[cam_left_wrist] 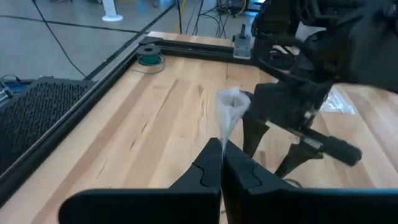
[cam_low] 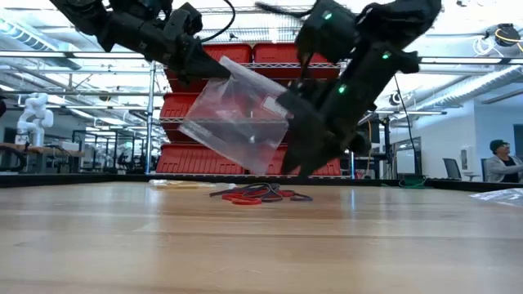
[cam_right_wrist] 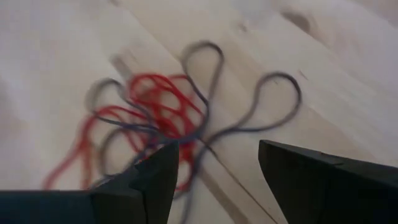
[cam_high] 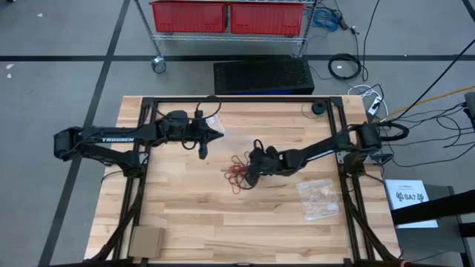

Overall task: Sort rubber bands
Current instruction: Put the purple rubber band into the top right transparent zip bag

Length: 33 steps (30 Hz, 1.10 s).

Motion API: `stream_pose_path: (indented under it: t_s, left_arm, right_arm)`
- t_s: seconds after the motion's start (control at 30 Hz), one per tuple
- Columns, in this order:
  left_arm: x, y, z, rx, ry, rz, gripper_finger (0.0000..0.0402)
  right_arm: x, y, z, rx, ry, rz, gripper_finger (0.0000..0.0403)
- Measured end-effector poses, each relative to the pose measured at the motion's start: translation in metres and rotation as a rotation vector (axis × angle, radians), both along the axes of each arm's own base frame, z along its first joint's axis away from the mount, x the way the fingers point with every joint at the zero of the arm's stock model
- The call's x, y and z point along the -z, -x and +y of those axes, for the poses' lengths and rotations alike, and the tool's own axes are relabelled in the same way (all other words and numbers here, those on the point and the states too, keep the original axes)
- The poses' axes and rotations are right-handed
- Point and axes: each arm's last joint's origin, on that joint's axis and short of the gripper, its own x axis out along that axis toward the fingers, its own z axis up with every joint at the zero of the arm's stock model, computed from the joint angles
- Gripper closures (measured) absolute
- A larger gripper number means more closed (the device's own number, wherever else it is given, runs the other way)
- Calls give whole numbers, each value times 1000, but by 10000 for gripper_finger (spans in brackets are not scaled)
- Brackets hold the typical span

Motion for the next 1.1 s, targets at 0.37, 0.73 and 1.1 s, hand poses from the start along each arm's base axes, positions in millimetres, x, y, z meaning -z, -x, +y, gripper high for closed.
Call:
stream_pose_path:
  t_s: [0.37, 0.73, 1.1]
  left_arm:
    - [0, 1, 0, 8, -25, 16, 402]
    - [0, 1, 0, 8, -41, 19, 402]
    - [0, 1, 0, 10, -52, 21, 402]
  right_arm:
    - [8, -13, -3, 20, -1, 103, 195]
    - [13, -13, -14, 38, 5, 134, 282]
    - [13, -15, -13, 49, -51, 108, 239]
